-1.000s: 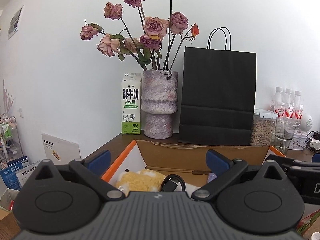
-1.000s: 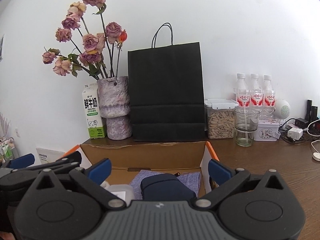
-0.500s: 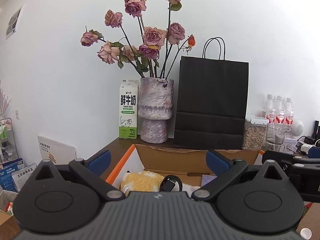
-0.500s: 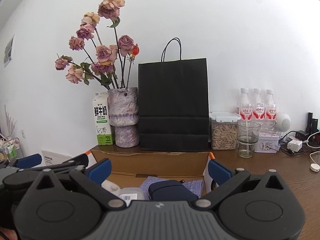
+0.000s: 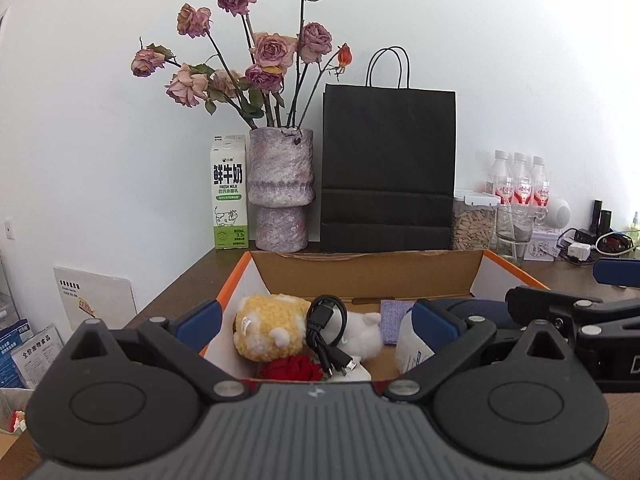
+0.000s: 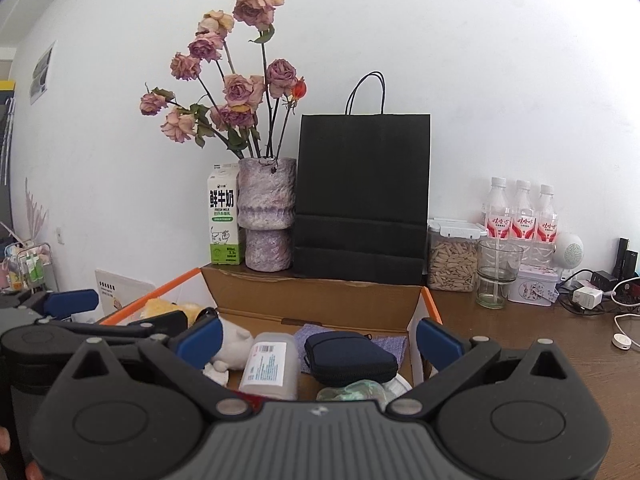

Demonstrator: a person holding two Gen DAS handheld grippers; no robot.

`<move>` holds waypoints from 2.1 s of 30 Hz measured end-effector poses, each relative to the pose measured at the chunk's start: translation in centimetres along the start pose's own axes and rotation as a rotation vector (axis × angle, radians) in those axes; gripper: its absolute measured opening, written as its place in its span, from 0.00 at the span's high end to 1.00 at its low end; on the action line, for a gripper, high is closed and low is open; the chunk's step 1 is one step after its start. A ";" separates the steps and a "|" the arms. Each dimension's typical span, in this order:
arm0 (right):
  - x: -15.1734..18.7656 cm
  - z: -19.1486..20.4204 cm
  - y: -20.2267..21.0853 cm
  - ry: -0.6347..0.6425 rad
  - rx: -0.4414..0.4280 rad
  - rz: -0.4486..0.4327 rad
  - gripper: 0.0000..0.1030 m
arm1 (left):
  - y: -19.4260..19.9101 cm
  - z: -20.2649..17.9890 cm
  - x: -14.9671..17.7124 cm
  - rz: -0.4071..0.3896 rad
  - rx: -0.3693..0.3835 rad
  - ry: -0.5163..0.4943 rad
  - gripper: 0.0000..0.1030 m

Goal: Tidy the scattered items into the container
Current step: 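Withdraw both tools from the box toward the yellow block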

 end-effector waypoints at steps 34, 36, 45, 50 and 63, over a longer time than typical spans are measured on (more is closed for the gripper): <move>6.5 -3.4 3.0 -0.044 0.073 0.136 0.00 | 4.6 0.9 4.6 0.043 -0.025 -0.077 0.00; 6.7 -3.4 3.5 -0.048 0.076 0.135 0.00 | 4.7 1.2 4.7 0.060 -0.035 -0.062 0.00; 8.1 -3.0 7.4 -0.053 0.019 0.159 0.01 | 5.4 3.1 5.8 0.152 -0.065 0.023 0.00; 8.9 -2.3 6.7 -0.014 0.009 0.259 0.19 | 5.7 2.7 6.2 0.185 -0.053 0.010 0.00; 9.8 -1.1 5.8 0.007 -0.038 0.344 0.68 | 5.6 3.2 7.1 0.267 -0.030 0.049 0.00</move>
Point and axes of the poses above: each gripper's, at about its wrist camera, not at the fingertips, and y roughly against the way its jaws point, z to its left, x to its underside, the point moved 3 cm from there along -y, roughly the way its jaws point, and after that the axes turned 5 degrees about -y, right-handed, at the moved point
